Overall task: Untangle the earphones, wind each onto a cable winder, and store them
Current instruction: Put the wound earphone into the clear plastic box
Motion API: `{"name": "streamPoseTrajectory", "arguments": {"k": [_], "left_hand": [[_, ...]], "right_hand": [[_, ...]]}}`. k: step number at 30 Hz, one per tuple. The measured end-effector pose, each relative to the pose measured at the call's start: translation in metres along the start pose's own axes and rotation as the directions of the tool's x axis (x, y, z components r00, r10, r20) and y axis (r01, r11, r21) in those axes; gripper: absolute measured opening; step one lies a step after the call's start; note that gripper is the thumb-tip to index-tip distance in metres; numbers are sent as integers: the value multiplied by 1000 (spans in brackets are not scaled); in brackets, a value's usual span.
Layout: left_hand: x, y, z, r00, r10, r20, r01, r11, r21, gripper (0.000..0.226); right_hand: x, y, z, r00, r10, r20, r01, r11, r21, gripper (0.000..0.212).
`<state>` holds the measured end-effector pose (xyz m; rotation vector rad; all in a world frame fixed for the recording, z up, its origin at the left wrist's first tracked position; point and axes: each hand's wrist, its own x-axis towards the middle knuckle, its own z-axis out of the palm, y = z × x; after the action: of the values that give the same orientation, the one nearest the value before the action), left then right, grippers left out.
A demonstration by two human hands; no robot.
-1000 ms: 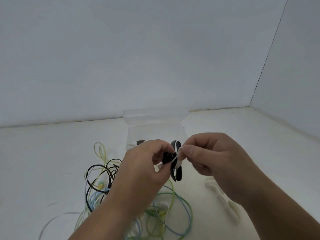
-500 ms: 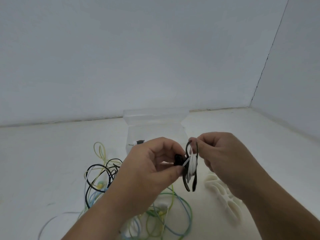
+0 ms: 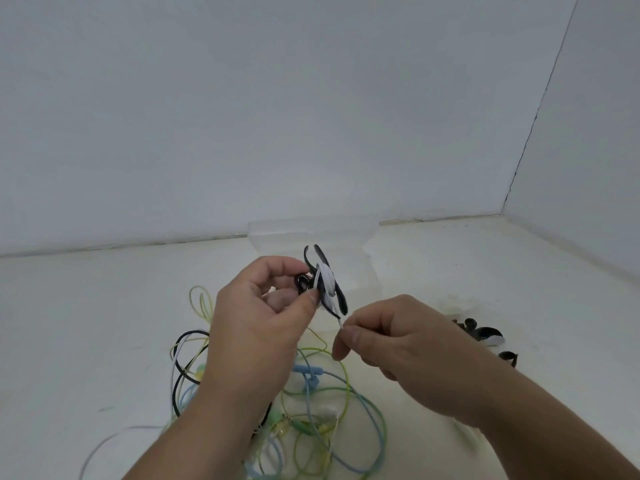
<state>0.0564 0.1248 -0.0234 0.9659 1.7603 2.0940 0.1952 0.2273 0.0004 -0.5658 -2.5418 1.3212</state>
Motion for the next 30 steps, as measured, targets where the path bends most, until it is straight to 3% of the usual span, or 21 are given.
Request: {"name": "streamPoseTrajectory", "arguments": {"k": [10, 15, 20, 26, 30], "left_hand": [[-4, 8, 2, 997, 27, 75, -31, 998, 55, 18], [-6, 4, 3, 986, 120, 118, -143, 967, 212, 24], [-7, 1, 3, 966, 127, 225, -205, 905, 372, 25], [-8, 0, 4, 920, 85, 383, -208, 934, 291, 25], [-9, 4, 3, 896, 12, 444, -120, 969, 216, 26]], "right_hand": [[-1, 1, -5, 995, -22, -98, 28, 998, 63, 31], [1, 4, -5, 978, -41, -205, 71, 988, 140, 27], [1, 5, -8, 954, 3, -299, 86, 955, 283, 27], [-2, 3, -13, 925, -9, -379, 115, 959, 258, 28], [0, 3, -15, 887, -40, -459, 93, 991, 93, 33]]}}
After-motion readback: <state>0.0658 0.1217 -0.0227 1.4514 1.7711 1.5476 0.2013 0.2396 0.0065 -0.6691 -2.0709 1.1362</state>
